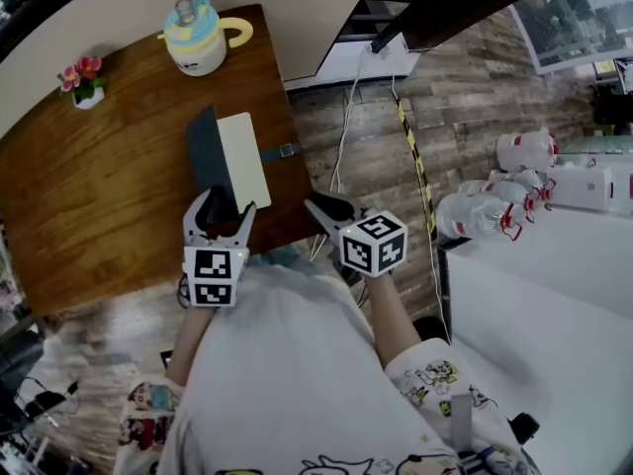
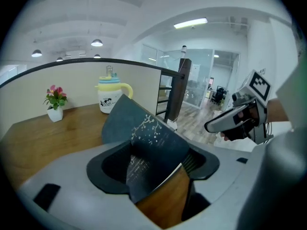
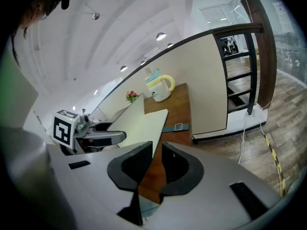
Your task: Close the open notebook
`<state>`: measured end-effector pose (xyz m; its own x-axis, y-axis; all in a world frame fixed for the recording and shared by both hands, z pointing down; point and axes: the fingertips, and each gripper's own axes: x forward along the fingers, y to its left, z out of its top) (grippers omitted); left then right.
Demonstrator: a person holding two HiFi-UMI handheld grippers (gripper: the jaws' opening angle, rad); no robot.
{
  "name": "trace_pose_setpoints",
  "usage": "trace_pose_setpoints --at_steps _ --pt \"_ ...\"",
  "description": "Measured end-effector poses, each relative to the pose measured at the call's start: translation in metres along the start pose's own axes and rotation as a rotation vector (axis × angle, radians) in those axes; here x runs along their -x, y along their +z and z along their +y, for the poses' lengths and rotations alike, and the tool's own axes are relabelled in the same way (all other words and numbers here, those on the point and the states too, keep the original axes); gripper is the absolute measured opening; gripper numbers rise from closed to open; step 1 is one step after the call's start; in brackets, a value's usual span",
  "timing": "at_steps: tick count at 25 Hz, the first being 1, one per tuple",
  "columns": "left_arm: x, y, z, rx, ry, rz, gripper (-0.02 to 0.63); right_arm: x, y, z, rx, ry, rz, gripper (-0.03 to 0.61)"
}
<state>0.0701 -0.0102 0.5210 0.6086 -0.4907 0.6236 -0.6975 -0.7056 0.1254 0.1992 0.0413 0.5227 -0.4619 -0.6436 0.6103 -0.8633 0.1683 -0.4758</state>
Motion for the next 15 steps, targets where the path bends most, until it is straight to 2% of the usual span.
trace_pose_setpoints --at_steps 6,15 --pt "-0.022 -0.008 -0.013 -0.063 0.015 0.041 0.322 0.014 -0.005 -0.017 -0.023 -0.026 -0.005 0.051" --pt "-0.046 -0.030 -0.029 -0.222 0.040 0.144 0.337 0.034 -0.017 -0.041 -0.073 -0.060 -0.011 0.046"
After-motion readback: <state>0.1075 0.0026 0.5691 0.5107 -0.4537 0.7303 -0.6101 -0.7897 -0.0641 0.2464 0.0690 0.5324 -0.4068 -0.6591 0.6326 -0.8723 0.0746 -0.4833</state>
